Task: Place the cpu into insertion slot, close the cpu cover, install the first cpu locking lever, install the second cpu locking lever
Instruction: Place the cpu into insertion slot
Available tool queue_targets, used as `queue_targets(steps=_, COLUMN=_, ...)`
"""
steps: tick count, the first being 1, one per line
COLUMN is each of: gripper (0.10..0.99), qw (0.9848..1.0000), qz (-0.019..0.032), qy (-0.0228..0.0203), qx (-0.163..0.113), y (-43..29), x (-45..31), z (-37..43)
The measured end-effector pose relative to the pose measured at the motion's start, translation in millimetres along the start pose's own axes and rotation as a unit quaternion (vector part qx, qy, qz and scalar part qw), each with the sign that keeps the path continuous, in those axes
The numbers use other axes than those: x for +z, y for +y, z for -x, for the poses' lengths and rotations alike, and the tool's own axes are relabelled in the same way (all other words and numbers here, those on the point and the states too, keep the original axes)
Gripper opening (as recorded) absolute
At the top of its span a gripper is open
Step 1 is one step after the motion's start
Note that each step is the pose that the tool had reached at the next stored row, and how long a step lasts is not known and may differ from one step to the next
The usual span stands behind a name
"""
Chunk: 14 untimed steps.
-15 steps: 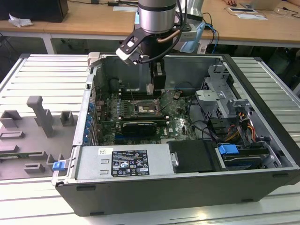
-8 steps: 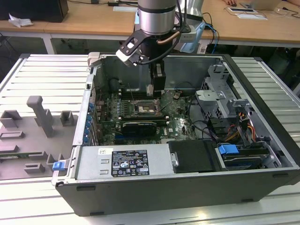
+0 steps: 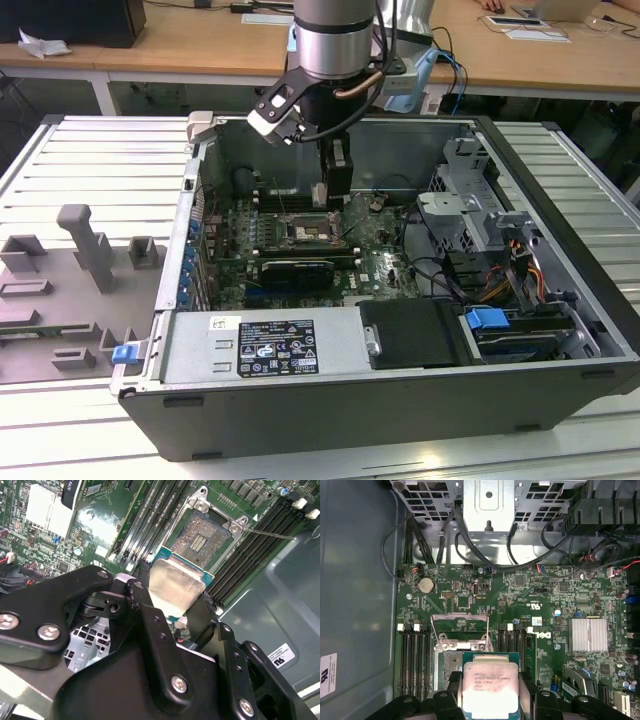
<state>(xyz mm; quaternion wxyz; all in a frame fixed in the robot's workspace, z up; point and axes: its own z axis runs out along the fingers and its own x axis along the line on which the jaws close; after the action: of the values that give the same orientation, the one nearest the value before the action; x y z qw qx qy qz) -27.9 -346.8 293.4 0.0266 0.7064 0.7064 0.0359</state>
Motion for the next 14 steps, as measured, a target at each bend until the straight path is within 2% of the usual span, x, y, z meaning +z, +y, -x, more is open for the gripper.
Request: queue_targets(steps=14, gripper=0.537, qw=1.0000, qz=0.0000, qy=0.0000, qx=0.000, y=-0.9, x=9.5, z=0.0)
